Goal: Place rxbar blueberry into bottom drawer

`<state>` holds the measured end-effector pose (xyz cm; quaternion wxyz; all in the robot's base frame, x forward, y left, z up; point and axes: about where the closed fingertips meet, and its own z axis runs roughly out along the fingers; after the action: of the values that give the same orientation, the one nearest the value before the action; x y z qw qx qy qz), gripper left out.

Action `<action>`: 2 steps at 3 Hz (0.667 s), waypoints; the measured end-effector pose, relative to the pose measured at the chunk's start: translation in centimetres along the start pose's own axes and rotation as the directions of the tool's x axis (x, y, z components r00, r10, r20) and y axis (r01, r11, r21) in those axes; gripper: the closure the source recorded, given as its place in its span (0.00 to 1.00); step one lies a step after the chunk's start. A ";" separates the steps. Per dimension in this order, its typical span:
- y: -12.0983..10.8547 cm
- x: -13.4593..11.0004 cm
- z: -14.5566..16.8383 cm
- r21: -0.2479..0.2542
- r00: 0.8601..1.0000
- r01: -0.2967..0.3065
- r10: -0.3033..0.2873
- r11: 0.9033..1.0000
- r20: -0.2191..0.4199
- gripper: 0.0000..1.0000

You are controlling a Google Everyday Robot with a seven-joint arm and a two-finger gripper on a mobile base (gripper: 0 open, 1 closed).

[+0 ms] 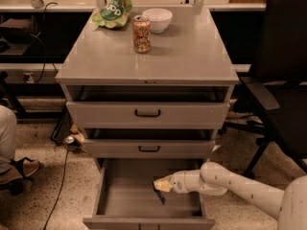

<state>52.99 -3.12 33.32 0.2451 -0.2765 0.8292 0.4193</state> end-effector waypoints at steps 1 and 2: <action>0.2 0.5 3.5 -0.053 0.998 -0.015 0.018 0.998 0.064 1.00; 0.4 0.9 4.3 -0.065 0.997 -0.021 0.025 0.998 0.067 0.78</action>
Offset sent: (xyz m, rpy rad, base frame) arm 0.0014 0.0289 -0.0208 0.0837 -0.0045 -0.0112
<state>52.84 0.40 30.70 0.2593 -0.2603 0.8096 0.4578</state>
